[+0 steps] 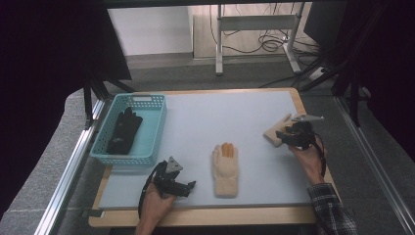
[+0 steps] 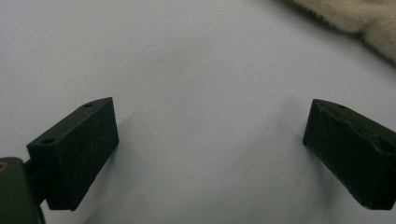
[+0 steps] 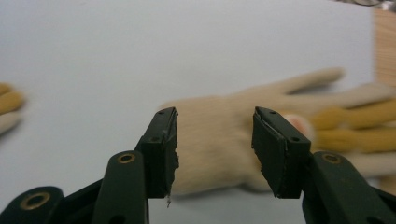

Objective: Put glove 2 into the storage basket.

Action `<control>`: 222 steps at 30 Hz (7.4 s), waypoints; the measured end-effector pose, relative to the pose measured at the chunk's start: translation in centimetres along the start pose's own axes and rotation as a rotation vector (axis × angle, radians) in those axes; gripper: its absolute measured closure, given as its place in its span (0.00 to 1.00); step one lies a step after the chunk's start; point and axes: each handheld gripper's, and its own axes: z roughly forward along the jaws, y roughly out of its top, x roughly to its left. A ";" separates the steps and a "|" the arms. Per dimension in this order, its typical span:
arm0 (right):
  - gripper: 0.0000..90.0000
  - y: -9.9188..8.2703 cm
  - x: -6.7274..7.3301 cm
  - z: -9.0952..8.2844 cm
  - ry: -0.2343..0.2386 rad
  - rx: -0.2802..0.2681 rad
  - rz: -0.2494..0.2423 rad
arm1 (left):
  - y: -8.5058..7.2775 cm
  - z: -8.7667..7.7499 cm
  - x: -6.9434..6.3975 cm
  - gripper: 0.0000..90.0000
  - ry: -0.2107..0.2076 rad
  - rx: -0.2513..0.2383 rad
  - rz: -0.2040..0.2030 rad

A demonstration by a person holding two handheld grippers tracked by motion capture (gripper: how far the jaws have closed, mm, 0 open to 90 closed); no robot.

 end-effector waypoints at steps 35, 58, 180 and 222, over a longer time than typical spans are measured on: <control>0.67 0.3 -1.4 1.1 -0.114 0.000 -0.013 | 0.0 0.0 0.0 0.04 0.001 0.000 0.000; 0.66 1.9 10.1 -4.3 0.382 -0.100 -0.312 | 0.0 0.0 0.0 0.04 0.003 -0.003 0.001; 0.26 -7.6 8.3 -3.4 0.142 0.042 -0.200 | -2.6 -2.0 2.1 0.03 0.074 -0.026 -0.101; 0.18 -8.2 8.0 -2.7 0.133 0.059 -0.159 | 5.2 -0.9 -1.9 0.02 -0.151 -0.003 -0.035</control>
